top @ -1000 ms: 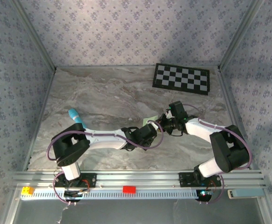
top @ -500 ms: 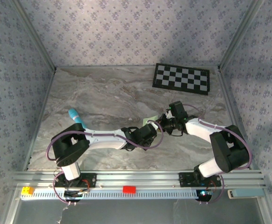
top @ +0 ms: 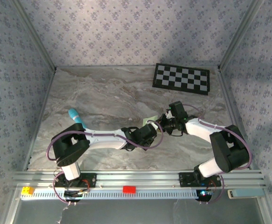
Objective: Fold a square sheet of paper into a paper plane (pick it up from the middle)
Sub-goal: Fold the wing for the fifth time at the center of the table.
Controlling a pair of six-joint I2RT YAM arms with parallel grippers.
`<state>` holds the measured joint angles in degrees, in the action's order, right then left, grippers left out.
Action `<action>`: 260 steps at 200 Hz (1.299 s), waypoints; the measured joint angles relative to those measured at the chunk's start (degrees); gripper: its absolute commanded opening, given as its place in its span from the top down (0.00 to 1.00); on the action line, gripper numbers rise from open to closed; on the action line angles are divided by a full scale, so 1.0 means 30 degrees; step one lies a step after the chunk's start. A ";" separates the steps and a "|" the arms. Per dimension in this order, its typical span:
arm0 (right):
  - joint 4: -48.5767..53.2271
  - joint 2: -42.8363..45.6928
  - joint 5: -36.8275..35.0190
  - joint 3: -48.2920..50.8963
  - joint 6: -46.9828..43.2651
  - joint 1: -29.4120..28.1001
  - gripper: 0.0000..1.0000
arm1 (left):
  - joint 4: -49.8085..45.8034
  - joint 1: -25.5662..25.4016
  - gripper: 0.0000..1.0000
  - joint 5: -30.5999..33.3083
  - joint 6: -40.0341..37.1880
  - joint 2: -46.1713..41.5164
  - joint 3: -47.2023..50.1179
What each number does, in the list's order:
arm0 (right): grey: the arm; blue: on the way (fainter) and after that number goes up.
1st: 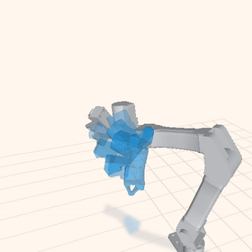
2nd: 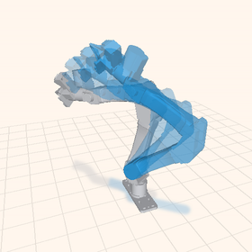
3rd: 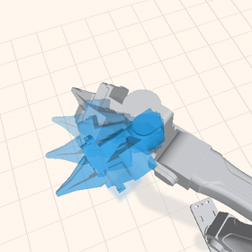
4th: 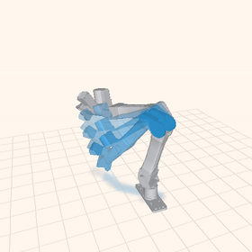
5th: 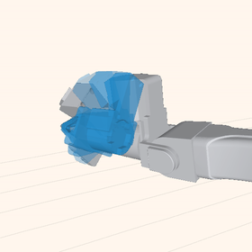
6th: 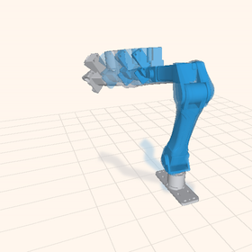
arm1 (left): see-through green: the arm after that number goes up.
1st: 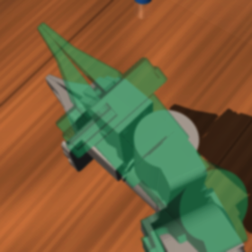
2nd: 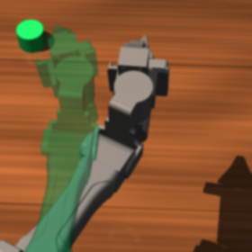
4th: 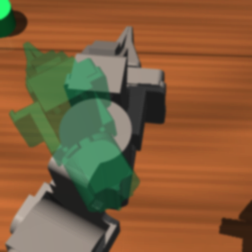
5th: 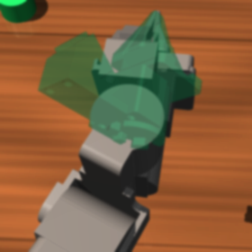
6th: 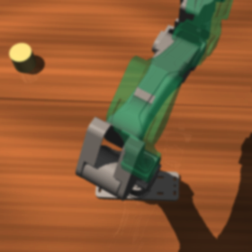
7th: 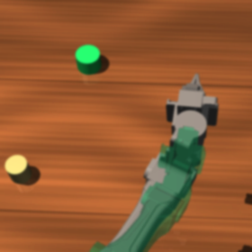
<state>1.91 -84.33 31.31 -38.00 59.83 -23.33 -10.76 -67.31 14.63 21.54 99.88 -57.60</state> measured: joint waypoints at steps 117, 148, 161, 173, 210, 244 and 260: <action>-0.0313 -0.0022 0.0007 0.0197 0.0211 0.0000 1.00 | 0.0066 0.0058 0.88 -0.0131 0.0539 0.0000 0.0131; -0.0525 -0.0022 0.0066 0.0226 0.0277 0.0000 1.00 | 0.0058 0.0058 0.95 -0.0153 0.0517 0.0000 0.0131; -0.0568 -0.0022 0.0124 0.0226 0.0277 0.0000 1.00 | 0.0058 0.0058 0.97 -0.0153 0.0503 0.0000 0.0131; -0.0583 -0.0022 0.0138 0.0226 0.0277 0.0000 1.00 | 0.0051 0.0058 1.00 -0.0146 0.0481 0.0000 0.0131; -0.0576 -0.0022 0.0146 0.0226 0.0284 0.0036 0.89 | 0.0073 0.0058 1.00 -0.0153 0.0488 0.0000 0.0131; 0.0073 0.0080 -0.0175 0.0226 -0.0131 0.0328 0.67 | 0.0474 0.0182 1.00 -0.0546 0.0729 -0.0029 0.0372; 0.0787 0.0430 -0.0576 0.0233 -0.0437 0.0648 0.60 | 0.1180 0.0444 1.00 -0.1239 0.1013 -0.0240 0.1115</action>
<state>4.27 -83.05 29.58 -37.30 58.52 -21.39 -7.22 -65.98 10.92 24.58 99.15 -54.26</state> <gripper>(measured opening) 0.352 0.043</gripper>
